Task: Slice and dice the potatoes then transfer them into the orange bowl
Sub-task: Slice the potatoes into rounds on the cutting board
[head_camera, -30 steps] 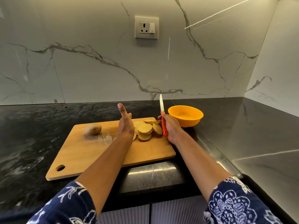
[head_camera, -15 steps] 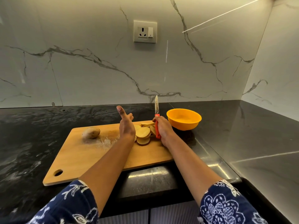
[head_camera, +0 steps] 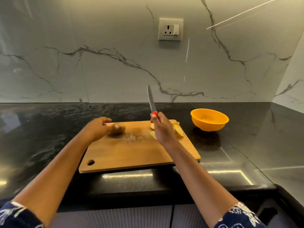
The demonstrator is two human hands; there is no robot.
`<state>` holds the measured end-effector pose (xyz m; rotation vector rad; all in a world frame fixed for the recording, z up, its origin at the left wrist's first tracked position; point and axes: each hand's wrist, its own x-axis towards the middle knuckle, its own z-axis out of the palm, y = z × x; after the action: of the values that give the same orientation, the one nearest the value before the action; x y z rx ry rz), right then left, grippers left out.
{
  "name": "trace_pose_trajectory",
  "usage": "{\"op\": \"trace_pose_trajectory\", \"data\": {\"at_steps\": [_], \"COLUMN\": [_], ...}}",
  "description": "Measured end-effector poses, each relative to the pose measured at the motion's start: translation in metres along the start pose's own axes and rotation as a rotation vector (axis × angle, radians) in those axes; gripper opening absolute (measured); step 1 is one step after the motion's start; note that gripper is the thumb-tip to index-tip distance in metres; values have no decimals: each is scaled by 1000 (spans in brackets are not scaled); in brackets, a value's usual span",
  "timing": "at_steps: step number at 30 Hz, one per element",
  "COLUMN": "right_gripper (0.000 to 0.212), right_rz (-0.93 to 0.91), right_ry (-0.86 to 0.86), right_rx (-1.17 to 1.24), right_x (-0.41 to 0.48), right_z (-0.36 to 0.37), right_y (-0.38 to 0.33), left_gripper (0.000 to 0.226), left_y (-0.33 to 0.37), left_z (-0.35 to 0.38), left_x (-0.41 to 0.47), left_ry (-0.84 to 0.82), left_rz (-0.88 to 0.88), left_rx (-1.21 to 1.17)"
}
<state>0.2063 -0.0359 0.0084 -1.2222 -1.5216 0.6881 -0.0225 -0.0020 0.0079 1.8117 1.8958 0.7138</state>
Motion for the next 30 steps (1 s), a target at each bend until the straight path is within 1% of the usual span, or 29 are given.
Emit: {"op": "trace_pose_trajectory", "data": {"at_steps": [1, 2, 6, 9, 11, 14, 16, 18, 20, 22, 23, 25, 26, 28, 30], "right_gripper": [28, 28, 24, 24, 24, 24, 25, 27, 26, 25, 24, 23, 23, 24, 26], "right_rz": [-6, -12, -47, -28, -16, -63, -76, -52, -30, -20, -17, -18, -23, -46, -81], "right_ry": [-30, -54, -72, -66, -47, 29, 65, 81, 101, 117, 119, 114, 113, 121, 127], "right_rx": [-25, -52, -161, -209, -229, -250, -239, -208, -192, -185, -185, -198, -210, -235, -255], "right_x": [0, 0, -1, -2, 0, 1, 1, 2, 3, 4, 4, 5, 5, 4, 0], "right_z": [7, 12, 18, 15, 14, 11, 9, 6, 2, -1, -2, -2, -1, -1, -1], "right_y": [-1, -1, 3, 9, 12, 14, 15, 16, 17, 18, 18, 18, 17, 15, 13], "left_gripper": [57, 60, 52, 53, 58, 60, 64, 78, 85, 89, 89, 77, 68, 54, 44], "left_y": [-2, -3, -1, 4, 11, 22, 28, 30, 29, 22, 18, 14, 12, 11, 10], "left_z": [2, 4, 7, 8, 7, 9, 17, 24, 27, 28, 29, 27, 25, 20, 16], "left_x": [0, 0, 3, 8, 11, 20, 26, 34, 38, 40, 39, 36, 33, 30, 25], "left_ry": [-84, -113, -51, -135, -224, -319, -340, -334, -293, -201, -118, 32, 51, 12, -55], "left_rz": [28, 58, 125, 176, 160, 102, 91, 118, 172, 195, 189, 162, 165, 212, 255], "left_rx": [56, 86, 45, -17, -114, -262, -235, -72, 26, 40, 50, 35, 43, 68, -59]}}
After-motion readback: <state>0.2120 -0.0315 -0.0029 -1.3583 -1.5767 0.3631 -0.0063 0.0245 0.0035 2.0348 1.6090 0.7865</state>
